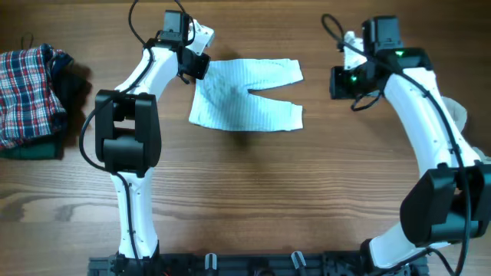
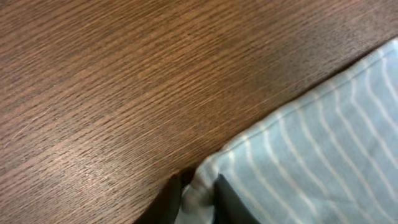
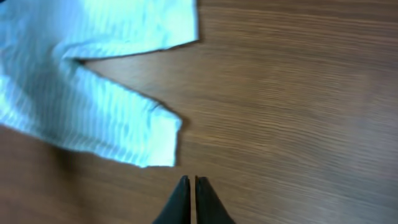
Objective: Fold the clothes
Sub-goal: 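Move the right gripper toward the pants' right leg cuffs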
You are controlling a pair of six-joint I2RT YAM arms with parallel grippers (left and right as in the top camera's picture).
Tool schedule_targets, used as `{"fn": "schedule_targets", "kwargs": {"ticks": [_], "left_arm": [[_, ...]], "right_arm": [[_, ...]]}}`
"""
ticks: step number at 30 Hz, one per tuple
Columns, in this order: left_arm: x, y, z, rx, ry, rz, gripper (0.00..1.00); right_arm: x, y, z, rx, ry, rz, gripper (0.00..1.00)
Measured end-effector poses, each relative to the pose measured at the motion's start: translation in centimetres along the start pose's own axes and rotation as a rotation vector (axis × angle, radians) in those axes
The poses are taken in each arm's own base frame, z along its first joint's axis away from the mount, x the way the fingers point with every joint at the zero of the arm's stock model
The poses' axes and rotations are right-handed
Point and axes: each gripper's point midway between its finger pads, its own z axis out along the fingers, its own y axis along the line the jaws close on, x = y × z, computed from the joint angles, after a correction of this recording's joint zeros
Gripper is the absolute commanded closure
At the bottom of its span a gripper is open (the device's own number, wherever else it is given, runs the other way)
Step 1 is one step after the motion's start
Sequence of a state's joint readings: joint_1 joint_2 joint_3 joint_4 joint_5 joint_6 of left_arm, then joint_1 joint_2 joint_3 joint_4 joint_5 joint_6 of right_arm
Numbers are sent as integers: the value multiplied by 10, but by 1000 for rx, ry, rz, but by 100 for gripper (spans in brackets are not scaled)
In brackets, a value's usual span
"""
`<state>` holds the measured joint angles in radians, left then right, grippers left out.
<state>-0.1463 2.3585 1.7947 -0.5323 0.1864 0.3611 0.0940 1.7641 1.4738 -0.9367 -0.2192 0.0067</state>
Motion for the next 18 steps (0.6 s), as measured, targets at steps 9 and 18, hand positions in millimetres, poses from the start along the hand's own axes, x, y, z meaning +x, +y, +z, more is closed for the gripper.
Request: {"fn": "schedule_targets", "kwargs": {"ticks": [9,18], "left_arm": [[0,-1,0,7,0,0,86],[0,-1,0,6,-1,0,87]], "right_arm": [[36,45,63,-69,11,-148,96],[64,50,106,-90,-49,-199,95]]}}
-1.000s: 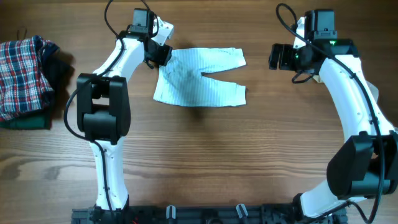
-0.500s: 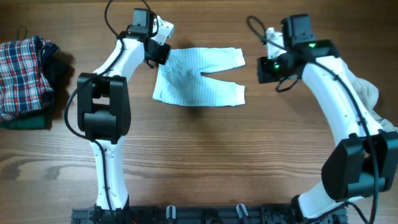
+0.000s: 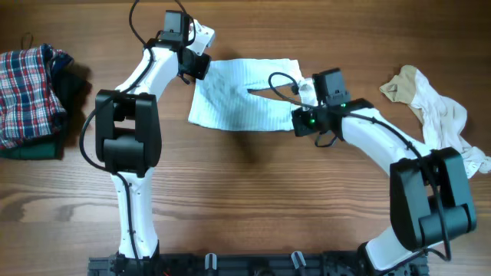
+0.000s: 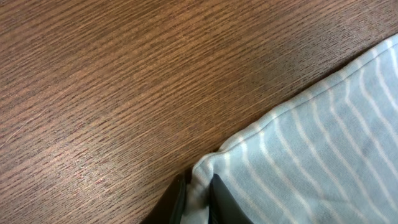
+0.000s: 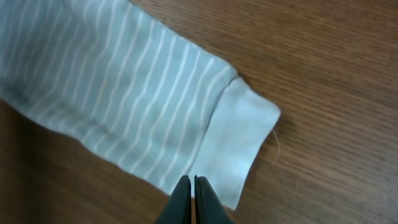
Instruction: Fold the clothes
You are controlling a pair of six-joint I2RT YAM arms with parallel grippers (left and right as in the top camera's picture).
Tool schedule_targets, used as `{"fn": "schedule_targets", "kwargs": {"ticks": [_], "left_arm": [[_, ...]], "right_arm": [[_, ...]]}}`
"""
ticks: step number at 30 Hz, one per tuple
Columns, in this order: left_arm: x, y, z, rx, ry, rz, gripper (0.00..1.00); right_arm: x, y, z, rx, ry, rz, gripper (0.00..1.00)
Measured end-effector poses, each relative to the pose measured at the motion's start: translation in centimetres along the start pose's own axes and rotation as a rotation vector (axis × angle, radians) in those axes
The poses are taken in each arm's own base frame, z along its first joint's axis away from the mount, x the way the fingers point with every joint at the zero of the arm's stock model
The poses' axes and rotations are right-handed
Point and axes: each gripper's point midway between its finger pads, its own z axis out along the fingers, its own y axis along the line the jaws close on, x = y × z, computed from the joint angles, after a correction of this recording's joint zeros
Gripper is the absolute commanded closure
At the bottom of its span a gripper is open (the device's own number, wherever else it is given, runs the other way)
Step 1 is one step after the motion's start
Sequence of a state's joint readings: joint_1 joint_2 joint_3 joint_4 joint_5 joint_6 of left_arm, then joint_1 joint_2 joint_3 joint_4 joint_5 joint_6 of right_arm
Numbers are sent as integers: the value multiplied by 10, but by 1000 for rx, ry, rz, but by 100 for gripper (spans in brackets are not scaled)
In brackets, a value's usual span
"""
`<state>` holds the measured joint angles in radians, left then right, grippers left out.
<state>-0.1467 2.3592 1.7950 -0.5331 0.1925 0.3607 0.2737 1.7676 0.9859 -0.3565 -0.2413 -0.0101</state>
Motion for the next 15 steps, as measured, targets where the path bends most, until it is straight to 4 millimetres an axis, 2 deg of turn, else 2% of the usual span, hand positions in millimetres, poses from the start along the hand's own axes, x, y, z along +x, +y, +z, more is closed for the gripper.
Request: {"fn": "schedule_targets", "kwargs": {"ticks": [5,11,15], "left_arm": [[0,0,0,0,0,0,88],[0,-1,0,1,0,1,91],[3,-4,-1,7,16,1,92]], "right_arm": [[10,-2,9,-1,-21,-4,96],[11,-2,11,-1,-21,3,96],[17,-4,19,-1,1,9,96]]}}
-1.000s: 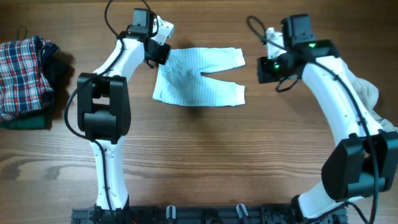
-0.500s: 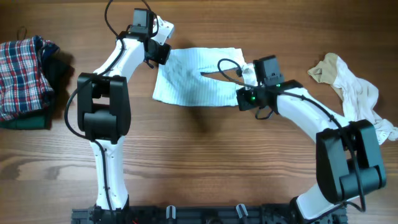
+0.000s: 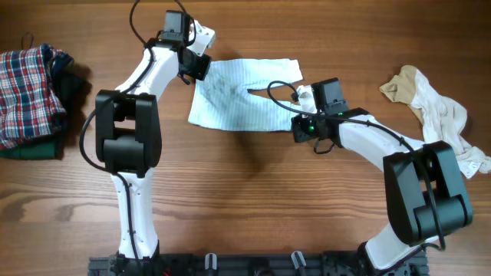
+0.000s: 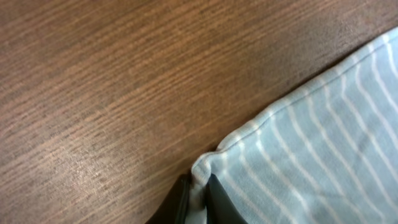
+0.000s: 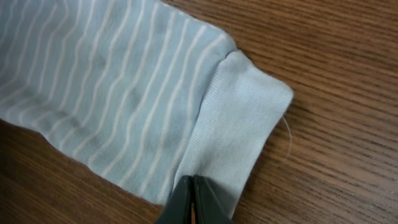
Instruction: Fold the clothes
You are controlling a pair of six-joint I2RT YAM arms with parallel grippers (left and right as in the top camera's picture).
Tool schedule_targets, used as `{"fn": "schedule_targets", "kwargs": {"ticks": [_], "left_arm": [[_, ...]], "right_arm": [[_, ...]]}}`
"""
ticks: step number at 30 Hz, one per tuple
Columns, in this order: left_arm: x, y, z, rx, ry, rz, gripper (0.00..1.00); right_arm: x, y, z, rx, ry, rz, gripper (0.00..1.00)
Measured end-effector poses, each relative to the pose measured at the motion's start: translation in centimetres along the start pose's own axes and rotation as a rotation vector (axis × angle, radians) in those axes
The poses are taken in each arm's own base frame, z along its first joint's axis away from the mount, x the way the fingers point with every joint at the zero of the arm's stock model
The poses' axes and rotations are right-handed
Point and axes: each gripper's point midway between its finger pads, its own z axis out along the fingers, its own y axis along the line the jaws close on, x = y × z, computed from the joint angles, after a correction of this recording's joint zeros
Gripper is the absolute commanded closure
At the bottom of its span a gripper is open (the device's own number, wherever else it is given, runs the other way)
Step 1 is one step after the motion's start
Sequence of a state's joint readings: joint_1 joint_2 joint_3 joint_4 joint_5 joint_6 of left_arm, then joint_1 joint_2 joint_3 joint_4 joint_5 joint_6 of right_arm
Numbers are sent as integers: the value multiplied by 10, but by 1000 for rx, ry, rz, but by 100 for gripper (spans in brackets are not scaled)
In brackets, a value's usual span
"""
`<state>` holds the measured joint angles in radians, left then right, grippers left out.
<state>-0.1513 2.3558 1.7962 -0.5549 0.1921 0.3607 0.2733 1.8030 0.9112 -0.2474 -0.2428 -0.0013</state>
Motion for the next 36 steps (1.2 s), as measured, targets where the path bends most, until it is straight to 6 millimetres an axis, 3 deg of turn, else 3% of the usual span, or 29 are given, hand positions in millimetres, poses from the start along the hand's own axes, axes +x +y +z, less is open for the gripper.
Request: {"fn": "schedule_targets", "kwargs": {"ticks": [9,28,36], "left_arm": [[4,-12,-7,17,35,8,92],[-2,-4,-32,-48,38,12,92],[16,-9,-33,-27,108,1,92]], "right_arm": [[0,0,0,0,-1,0,96],[1,-2,0,17,2,22,96],[1,-2,0,18,3,21,96]]}}
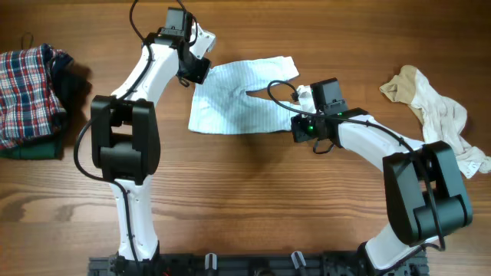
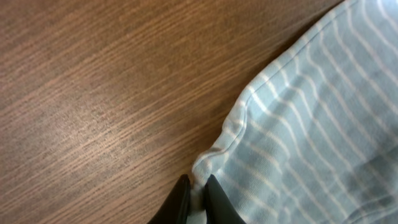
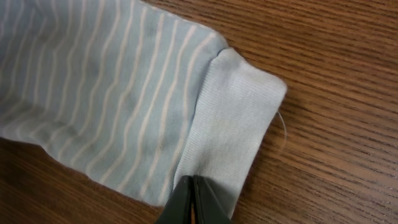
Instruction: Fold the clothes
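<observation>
Light blue striped baby pants (image 1: 234,100) lie flat on the wooden table (image 1: 245,199), legs pointing right. My left gripper (image 1: 195,71) is shut on the far left waistband corner (image 2: 214,158), and a puckered fold of cloth sits between its fingers (image 2: 180,199). My right gripper (image 1: 301,127) is at the plain cuff (image 3: 233,115) of the near leg. Its jaws are closed tight, with their tips resting on the cuff's near edge (image 3: 191,186). No cloth shows between them.
A plaid shirt (image 1: 29,80) is heaped on a dark green garment (image 1: 34,147) at the left edge. A crumpled beige and white garment (image 1: 430,100) lies at the right.
My left wrist has turned while holding the waistband corner, and the cloth there now puckers and runs more steeply across the left wrist view. The right gripper stays on the cuff, almost unmoved.
My left gripper held the waistband corner throughout. My right gripper was first shut in the air to the right of the pants. Then it was above the near leg's cuff, then down on the cuff's edge, where it remains.
</observation>
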You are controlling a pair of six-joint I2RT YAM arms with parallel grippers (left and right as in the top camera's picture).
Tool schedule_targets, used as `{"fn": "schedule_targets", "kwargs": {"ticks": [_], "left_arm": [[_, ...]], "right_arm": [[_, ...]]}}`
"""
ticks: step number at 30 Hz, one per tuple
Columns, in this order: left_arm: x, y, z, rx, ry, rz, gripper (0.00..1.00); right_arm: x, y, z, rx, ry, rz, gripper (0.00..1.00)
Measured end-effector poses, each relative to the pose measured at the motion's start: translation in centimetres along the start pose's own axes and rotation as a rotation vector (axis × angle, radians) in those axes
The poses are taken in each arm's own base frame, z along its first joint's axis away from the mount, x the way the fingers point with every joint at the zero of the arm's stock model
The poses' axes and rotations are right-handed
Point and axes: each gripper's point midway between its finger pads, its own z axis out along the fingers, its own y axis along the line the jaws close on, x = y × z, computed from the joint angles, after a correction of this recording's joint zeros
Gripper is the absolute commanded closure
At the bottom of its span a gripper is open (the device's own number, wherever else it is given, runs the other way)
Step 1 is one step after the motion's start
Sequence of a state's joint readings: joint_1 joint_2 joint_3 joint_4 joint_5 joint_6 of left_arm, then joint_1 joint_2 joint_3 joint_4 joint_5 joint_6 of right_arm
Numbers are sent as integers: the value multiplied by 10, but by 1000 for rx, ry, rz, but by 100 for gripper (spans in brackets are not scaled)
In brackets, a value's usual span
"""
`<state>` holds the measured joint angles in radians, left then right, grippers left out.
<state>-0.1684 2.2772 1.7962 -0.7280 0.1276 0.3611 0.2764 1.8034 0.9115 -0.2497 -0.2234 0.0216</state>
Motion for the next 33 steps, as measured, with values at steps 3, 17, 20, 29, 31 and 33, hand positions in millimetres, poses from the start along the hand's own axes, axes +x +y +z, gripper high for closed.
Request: {"fn": "schedule_targets", "kwargs": {"ticks": [3,17,20,29,31,33], "left_arm": [[2,-1,0,3,8,-1,92],[-8,2,0,-10,-32,4,91],[-9,3,0,-11,-35,5,90],[-9,3,0,-12,-38,5,90],[-9,3,0,-12,-38,5,90],[-10,3,0,-12,-39,5,90]], "right_arm": [[0,0,0,0,0,0,96],[-9,-18,-9,117,49,-20,96],[-6,-22,-10,140,59,-23,96],[-32,-2,-17,41,12,-32,96],[-39,4,-20,9,-4,-36,96],[-38,5,-17,-2,0,-35,96]]}}
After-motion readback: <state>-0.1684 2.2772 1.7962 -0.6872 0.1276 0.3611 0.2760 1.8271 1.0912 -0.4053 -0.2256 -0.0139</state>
